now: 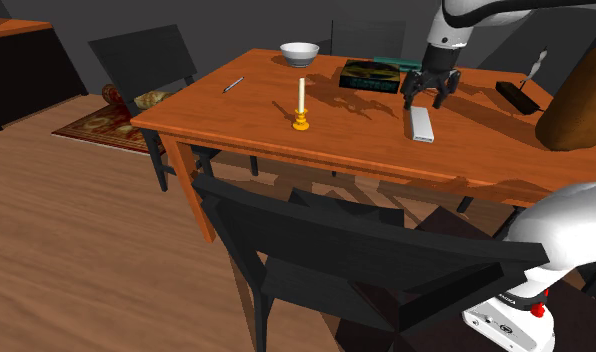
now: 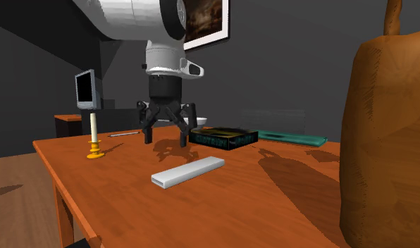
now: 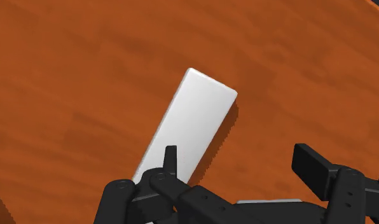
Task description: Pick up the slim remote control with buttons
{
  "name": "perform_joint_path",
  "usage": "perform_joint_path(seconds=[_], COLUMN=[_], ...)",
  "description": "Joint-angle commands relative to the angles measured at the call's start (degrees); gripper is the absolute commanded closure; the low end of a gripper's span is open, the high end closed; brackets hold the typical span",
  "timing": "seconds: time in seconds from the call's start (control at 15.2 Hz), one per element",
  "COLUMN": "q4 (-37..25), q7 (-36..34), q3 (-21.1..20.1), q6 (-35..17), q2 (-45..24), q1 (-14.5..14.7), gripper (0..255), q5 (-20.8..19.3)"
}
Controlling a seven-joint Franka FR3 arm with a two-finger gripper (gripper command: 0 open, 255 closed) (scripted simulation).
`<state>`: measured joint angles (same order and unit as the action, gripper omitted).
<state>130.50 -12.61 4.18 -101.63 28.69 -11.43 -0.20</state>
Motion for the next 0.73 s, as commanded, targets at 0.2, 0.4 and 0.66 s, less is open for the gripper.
perform_joint_path(seconds=[0.2,0.4,0.66], q4=[-1.4,-1.2,1.5], q7=[-8.8,-10.7,-10.7], q3=[0.9,1.2,1.3], q6=[-4.9,-6.6,-9.7], q2=[-6.0,-7.5,-8.0], q1=[-4.6,-5.6,-5.6], gripper=[0,0,0], q5=[-2.5,-3.1,-3.1])
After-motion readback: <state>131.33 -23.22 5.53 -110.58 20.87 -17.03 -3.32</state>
